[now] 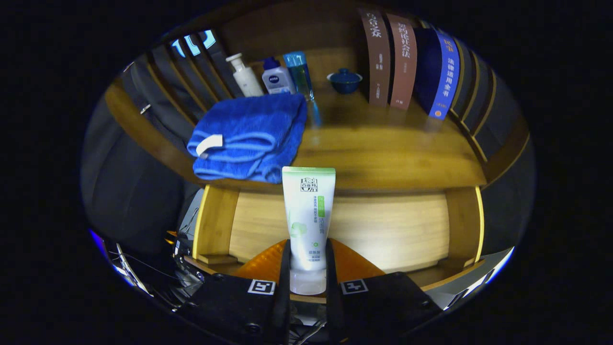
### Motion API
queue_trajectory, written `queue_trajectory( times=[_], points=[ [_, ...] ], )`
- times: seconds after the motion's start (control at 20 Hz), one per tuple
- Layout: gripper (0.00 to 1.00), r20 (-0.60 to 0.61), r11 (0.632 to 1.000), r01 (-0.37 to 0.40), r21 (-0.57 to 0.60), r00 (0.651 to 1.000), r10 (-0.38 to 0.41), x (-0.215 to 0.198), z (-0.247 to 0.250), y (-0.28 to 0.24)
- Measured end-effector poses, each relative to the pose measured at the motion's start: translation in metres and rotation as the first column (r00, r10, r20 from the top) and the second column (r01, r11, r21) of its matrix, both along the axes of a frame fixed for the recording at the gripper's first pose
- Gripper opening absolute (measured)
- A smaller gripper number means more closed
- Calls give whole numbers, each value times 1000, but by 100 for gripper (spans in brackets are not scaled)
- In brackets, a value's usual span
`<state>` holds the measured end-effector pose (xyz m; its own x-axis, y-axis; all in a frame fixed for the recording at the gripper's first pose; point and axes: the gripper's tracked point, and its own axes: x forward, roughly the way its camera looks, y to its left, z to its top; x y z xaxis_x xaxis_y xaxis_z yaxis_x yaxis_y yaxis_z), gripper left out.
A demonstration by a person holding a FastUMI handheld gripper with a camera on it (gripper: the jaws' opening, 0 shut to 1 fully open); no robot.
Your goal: Pull open the drawer, take out the items inside it, and place them on the countertop above the cabinet.
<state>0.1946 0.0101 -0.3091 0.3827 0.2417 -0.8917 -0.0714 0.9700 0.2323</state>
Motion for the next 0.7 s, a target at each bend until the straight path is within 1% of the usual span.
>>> queue_trajectory(
  times=[0.15, 0.25, 0.35, 0.55, 0.7],
  points=[
    [35, -20, 999, 47, -16, 999, -48, 45, -2, -11],
    [35, -18, 995, 57, -87, 998, -59, 72, -9, -29],
    [35, -32, 990, 77, -114, 996, -81, 93, -15, -35],
    [35, -60, 983, 85, -162, 994, -96, 121, -33, -44],
    [35, -83, 981, 104, -164, 989, -119, 128, -39, -46]
  ],
)
